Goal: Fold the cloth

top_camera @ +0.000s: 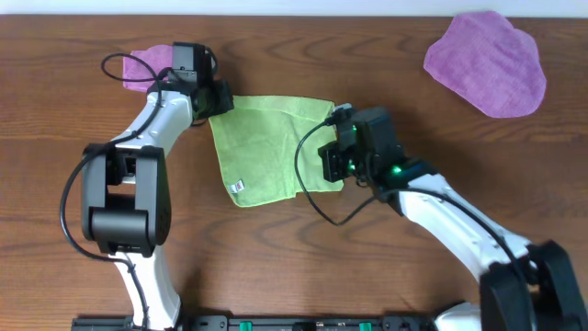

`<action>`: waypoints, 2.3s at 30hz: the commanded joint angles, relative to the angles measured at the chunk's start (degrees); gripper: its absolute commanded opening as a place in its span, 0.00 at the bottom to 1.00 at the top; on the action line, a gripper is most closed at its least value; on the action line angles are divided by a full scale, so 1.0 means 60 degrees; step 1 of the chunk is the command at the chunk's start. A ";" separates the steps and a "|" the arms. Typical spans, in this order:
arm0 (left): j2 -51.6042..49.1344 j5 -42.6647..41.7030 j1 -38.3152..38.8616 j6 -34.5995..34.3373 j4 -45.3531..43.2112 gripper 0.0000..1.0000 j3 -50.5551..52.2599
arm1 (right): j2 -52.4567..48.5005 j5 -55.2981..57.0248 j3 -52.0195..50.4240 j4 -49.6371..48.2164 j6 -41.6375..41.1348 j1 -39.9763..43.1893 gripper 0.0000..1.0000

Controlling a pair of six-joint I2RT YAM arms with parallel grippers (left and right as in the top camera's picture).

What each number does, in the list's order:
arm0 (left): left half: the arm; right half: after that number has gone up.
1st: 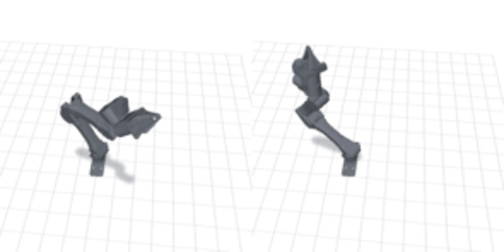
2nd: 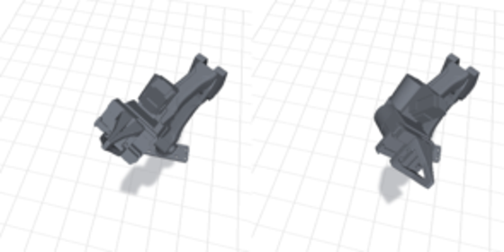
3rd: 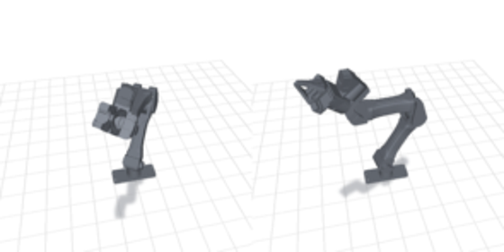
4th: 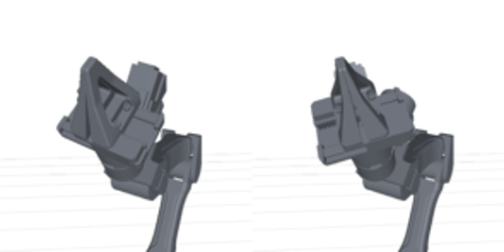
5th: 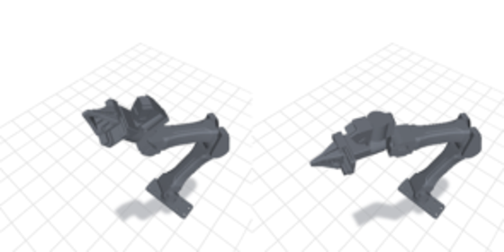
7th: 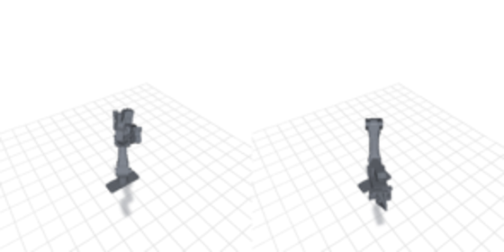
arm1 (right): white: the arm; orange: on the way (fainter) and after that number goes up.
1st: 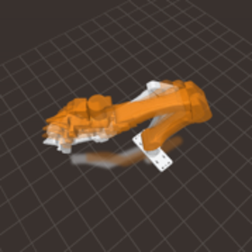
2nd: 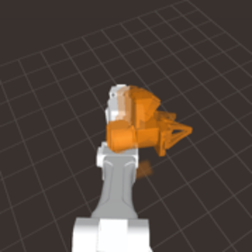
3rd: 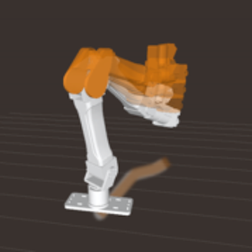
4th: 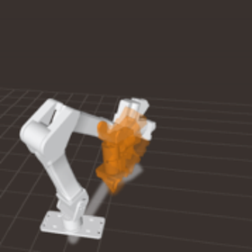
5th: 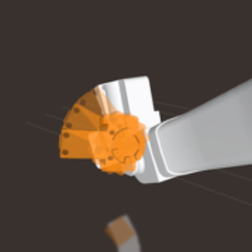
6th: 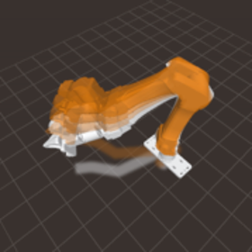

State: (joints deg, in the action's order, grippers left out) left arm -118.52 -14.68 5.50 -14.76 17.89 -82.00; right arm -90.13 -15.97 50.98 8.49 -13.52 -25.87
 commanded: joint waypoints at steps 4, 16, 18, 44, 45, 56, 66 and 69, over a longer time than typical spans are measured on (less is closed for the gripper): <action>-0.0073 -0.0069 0.0339 0.0178 0.0222 0.06 -0.0200 | -0.1293 -0.0051 0.0521 -0.0787 0.0164 -0.0051 0.02; -0.0073 -0.0055 0.0430 0.0175 0.0404 0.06 -0.0200 | -0.3158 0.0368 0.2532 -0.0583 0.0809 -0.0036 0.01; -0.0073 -0.0047 0.0430 0.0178 0.0393 0.06 -0.0200 | -0.3362 0.0368 0.2659 -0.0557 0.0838 0.0004 0.01; -0.0073 -0.0029 0.0430 0.0168 0.0404 0.06 -0.0200 | -0.4878 0.0401 0.3880 -0.0157 0.1246 0.0710 0.01; -0.0073 -0.0029 0.0430 0.0164 0.0404 0.06 -0.0200 | -0.4903 0.0401 0.3920 -0.0168 0.1246 0.0710 0.01; -0.0073 -0.0029 0.0430 0.0131 0.0492 0.06 -0.0200 | -0.5650 0.0404 0.4707 -0.0164 0.1268 0.0739 0.01; -0.0073 -0.0029 0.0430 0.0131 0.0503 0.06 -0.0200 | -0.5985 0.0852 0.4809 -0.0346 0.1268 0.0710 0.02; -0.0073 -0.0029 0.0430 0.0127 0.0590 0.06 -0.0200 | -0.5985 0.1413 0.4819 -0.0568 0.1279 0.0721 0.01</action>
State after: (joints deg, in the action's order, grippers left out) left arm -118.52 -14.83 8.14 -14.76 20.78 -82.00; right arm -124.77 -11.46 78.81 5.67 -6.81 -21.98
